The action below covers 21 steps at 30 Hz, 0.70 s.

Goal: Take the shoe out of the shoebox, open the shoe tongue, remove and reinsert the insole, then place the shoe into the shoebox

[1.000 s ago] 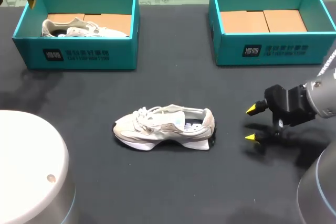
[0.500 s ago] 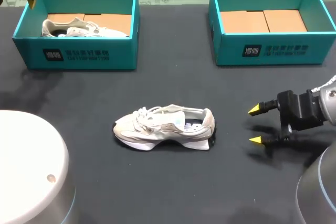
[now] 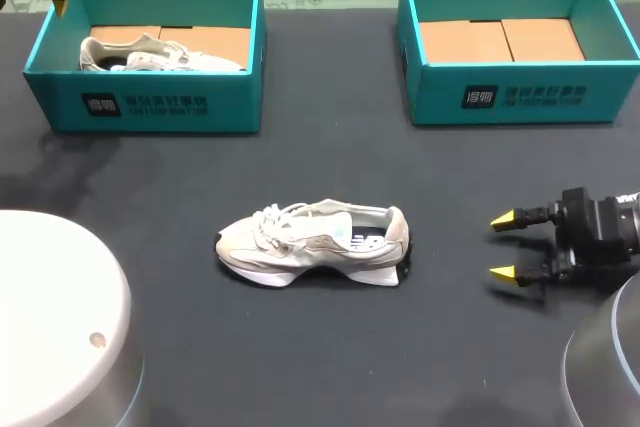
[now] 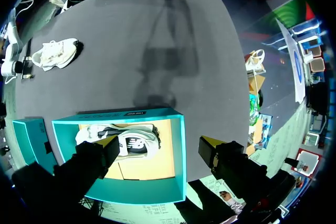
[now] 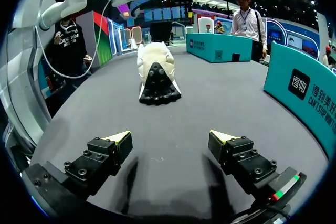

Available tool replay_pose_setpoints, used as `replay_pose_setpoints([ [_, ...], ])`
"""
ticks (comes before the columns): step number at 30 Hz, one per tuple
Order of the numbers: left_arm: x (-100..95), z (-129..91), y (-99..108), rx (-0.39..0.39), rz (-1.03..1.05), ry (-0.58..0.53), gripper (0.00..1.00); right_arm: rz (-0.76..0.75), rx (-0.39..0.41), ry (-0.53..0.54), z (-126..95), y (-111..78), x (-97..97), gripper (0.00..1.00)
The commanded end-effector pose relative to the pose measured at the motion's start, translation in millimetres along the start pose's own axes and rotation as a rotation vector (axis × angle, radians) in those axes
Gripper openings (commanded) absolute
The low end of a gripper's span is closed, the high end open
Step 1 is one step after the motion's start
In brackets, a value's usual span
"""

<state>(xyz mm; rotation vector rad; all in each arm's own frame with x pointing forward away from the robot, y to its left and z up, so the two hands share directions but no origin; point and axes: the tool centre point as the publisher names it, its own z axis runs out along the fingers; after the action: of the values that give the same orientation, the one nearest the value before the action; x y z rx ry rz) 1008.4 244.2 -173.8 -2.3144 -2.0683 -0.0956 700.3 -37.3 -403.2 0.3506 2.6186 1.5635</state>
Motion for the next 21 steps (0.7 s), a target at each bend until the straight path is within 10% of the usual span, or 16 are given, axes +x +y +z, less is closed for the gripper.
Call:
replay_pose_setpoints([
  [1, 0.2, -0.2, -0.2, -0.001, 0.001, 0.001, 1.00, 0.003, 0.007, -0.002, 1.7, 3.0, 0.9, 1.00],
  [21, 0.2, -0.2, -0.2, -0.001, 0.001, 0.001, 1.00, 0.049, 0.011, -0.123, 40.1, 16.0, 20.6, 1.00],
])
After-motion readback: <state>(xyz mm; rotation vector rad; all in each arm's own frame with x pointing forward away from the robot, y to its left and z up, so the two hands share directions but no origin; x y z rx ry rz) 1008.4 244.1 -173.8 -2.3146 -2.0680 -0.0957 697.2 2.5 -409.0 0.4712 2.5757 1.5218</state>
